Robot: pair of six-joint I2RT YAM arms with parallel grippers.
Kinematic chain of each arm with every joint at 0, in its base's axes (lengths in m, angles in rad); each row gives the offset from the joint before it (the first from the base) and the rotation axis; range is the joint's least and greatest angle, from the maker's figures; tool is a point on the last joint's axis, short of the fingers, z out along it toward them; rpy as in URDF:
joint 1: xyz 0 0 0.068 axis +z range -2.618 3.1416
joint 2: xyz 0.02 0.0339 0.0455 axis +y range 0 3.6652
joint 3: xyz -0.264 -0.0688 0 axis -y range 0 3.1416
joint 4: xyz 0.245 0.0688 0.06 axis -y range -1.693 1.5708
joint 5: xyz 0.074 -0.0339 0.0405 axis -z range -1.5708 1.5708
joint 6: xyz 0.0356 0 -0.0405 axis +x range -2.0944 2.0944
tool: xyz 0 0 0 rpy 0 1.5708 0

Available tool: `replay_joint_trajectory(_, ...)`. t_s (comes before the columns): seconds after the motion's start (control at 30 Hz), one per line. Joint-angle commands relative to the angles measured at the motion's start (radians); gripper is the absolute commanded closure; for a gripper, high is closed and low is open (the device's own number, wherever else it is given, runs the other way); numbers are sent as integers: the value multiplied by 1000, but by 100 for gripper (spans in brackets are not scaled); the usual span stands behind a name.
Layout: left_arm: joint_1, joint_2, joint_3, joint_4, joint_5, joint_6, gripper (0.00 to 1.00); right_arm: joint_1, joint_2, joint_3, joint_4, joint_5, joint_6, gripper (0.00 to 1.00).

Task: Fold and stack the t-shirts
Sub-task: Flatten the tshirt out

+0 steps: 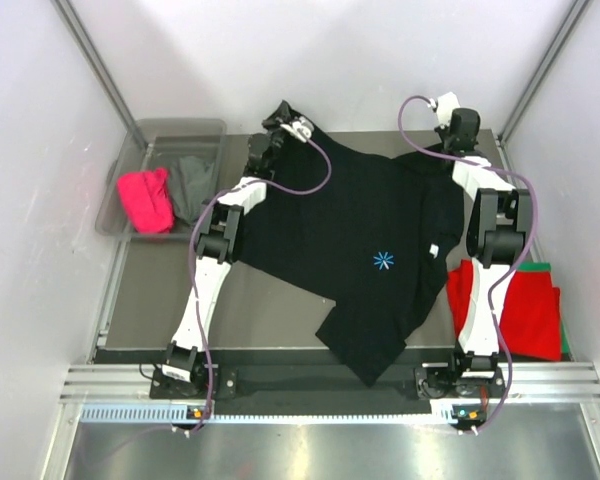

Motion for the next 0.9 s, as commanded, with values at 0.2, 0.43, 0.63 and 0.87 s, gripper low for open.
replay_joint_trajectory(0.2,13,14,190,-58,38,-44,100,12,-51,18,36,23,68,100)
replay_joint_trajectory(0.43,10,-9,143,36,169,163,100,18,-60,18,15,26,104,100)
replay_joint_trajectory(0.63,22,-73,44,67,27,212,100,18,-25,74,-25,121,66,100)
replay_joint_trajectory(0.87,29,-102,-82,154,20,351,100,17,122,314,-71,120,-25,100)
